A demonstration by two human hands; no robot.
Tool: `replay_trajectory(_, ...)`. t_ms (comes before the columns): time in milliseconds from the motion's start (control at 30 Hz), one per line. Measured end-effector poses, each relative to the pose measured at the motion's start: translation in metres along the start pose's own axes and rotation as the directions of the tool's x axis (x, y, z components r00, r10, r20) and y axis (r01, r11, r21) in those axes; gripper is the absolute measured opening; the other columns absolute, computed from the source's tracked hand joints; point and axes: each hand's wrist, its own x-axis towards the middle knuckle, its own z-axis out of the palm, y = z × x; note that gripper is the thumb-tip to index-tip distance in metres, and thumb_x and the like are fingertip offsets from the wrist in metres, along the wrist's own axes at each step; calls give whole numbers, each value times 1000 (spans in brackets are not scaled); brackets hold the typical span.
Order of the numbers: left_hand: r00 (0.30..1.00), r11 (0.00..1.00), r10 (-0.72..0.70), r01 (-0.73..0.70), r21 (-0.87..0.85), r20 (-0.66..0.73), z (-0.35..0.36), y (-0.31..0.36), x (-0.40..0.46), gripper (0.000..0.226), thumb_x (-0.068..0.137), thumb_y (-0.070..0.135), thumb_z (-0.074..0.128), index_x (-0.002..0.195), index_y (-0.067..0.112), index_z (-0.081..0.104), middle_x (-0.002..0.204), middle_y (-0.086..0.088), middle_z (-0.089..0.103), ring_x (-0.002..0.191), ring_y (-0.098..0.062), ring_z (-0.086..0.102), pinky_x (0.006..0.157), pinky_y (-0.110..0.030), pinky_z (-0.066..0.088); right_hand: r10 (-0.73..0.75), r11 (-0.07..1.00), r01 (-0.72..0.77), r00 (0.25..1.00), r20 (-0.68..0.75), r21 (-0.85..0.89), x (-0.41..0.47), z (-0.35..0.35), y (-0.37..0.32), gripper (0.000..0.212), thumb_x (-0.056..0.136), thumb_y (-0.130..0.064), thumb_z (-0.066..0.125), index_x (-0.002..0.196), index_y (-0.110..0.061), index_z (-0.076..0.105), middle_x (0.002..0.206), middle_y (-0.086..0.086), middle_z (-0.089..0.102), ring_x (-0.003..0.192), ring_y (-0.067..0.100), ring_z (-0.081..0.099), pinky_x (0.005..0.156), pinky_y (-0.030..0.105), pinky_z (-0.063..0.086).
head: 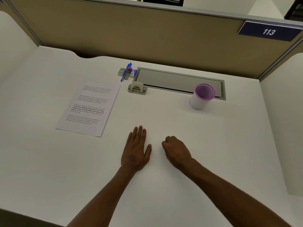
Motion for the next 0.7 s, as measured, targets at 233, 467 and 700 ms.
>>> replay_trajectory(233, 1000, 1000, -5, 5, -6, -11, -1, 1, -1, 70, 98, 50, 29, 157, 17, 10, 166, -1, 3, 153, -14, -5, 125, -38, 10, 526, 592, -447, 845, 98, 671, 11, -1, 7, 18, 76, 2, 65, 81, -10, 77, 83, 2, 75, 82, 17, 68, 70, 21, 54)
replay_trajectory(467, 1000, 1000, -4, 4, -15, -13, -6, 4, -2, 69, 98, 48, 33, 157, 16, 15, 166, -1, 6, 153, -13, -4, 125, -37, 11, 328, -809, -77, 763, 556, 582, 13, -51, 49, 16, 92, 11, 48, 89, 7, 64, 72, 15, 73, 65, 20, 73, 59, 22, 60)
replay_trajectory(700, 999, 1000, 9, -10, -24, -49, -3, 1, -2, 69, 98, 48, 32, 157, 17, 13, 166, 1, 6, 153, -13, -2, 123, -33, 5, 583, -440, 138, 795, 165, 887, 39, -157, 144, 16, 85, 7, 64, 80, -2, 76, 82, 9, 74, 77, 16, 73, 69, 20, 57)
